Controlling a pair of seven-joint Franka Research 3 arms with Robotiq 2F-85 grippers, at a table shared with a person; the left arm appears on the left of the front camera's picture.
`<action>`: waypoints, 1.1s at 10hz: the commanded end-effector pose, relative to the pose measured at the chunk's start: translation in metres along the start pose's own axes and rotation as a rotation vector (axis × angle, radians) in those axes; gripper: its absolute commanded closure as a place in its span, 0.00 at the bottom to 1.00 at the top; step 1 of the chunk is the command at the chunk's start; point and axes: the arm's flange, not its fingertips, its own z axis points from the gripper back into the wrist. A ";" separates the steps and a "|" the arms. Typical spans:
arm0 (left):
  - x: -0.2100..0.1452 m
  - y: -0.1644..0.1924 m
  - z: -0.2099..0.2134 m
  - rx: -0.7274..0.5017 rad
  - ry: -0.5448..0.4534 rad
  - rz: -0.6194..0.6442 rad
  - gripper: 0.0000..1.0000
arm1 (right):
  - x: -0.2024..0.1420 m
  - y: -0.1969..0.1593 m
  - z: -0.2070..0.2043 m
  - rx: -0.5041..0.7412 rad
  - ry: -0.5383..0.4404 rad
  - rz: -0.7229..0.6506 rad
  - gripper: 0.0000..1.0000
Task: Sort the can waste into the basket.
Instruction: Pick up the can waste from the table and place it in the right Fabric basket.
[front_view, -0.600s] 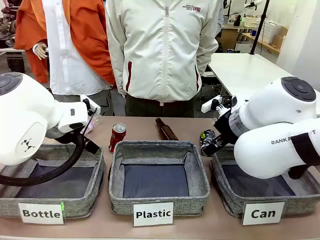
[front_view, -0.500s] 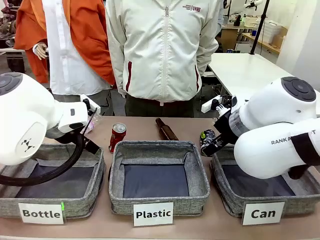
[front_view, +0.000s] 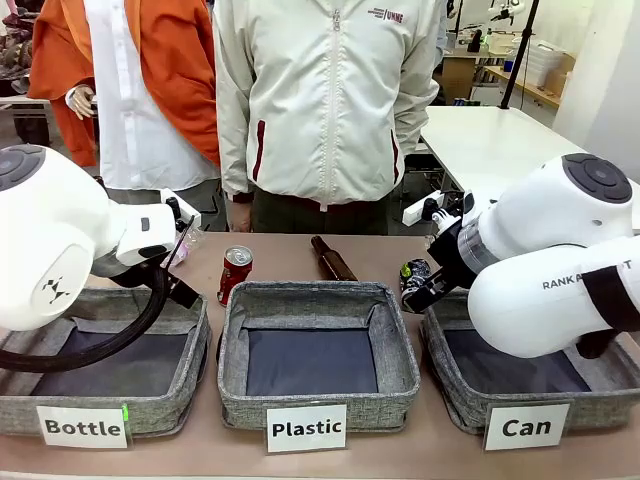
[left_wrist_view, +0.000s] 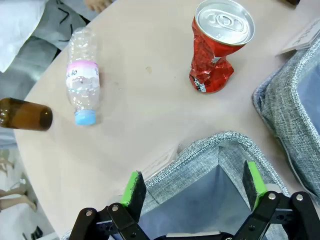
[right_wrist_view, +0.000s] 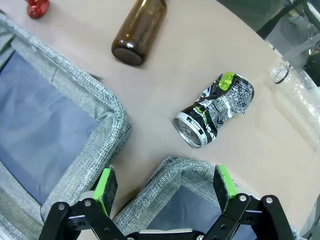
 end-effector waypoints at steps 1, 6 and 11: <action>0.000 0.000 0.000 0.000 0.000 0.000 0.00 | 0.000 0.000 0.000 0.000 0.000 -0.001 0.00; 0.000 0.000 0.000 0.000 0.000 0.000 0.00 | 0.000 0.000 0.000 0.000 0.000 -0.001 0.00; 0.005 0.000 0.062 -0.141 -0.024 -0.007 0.00 | 0.000 -0.015 0.045 0.086 0.043 -0.060 0.00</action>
